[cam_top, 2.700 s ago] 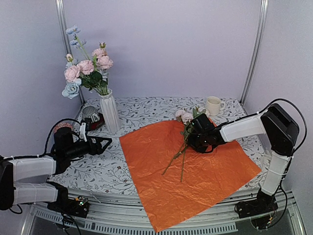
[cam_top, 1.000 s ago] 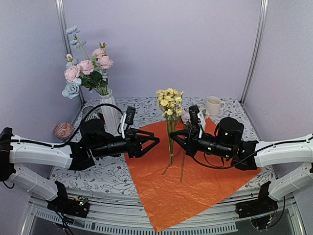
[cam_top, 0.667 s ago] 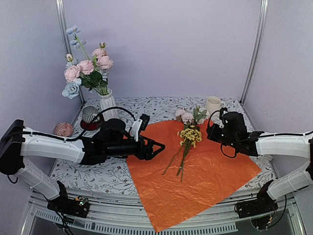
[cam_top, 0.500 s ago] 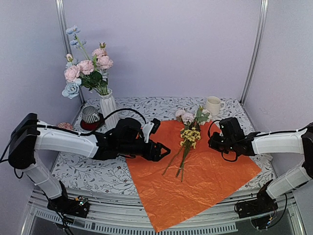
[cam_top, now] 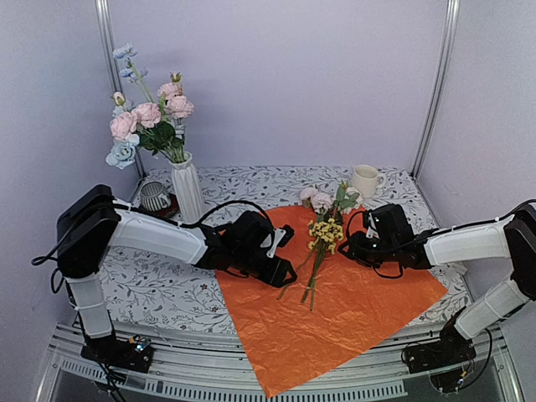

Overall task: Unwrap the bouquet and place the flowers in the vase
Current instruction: Adjust the fake flower on the flattened wrapping paper, then pick up the fake flower from the flattened wrapping paper.

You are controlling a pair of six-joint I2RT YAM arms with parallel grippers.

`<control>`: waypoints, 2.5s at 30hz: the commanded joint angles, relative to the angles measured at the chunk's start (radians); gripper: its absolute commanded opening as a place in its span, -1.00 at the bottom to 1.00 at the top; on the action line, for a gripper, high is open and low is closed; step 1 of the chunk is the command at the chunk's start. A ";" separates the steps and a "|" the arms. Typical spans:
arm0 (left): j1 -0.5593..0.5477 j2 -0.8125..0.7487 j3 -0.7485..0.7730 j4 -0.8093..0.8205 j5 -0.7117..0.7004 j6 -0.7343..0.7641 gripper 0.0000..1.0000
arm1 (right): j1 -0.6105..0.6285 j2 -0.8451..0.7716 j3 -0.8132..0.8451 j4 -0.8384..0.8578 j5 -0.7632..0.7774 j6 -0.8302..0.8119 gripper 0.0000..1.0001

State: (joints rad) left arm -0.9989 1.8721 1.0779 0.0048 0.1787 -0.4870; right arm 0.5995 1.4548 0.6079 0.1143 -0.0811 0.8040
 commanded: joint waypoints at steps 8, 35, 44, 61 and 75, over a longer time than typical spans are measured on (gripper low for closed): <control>-0.007 0.132 0.105 -0.142 0.017 0.014 0.01 | 0.030 0.063 0.026 0.072 -0.065 0.004 -0.08; -0.005 0.131 0.088 -0.131 -0.006 0.013 -0.31 | 0.085 0.035 0.098 -0.040 0.073 0.053 -0.94; 0.004 0.159 0.122 -0.158 0.026 0.022 -0.41 | 0.073 -0.086 0.004 -0.217 0.220 0.110 -0.87; -0.009 0.238 0.302 -0.311 -0.062 0.078 -0.34 | 0.071 -0.097 0.057 -0.272 0.243 0.048 -0.12; -0.024 -0.275 -0.067 -0.070 -0.267 0.080 -0.10 | 0.082 0.071 0.297 -0.341 0.193 0.034 -0.02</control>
State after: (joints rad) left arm -1.0145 1.7176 1.0973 -0.1719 -0.0101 -0.4187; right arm 0.6743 1.4494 0.8314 -0.1905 0.1280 0.8440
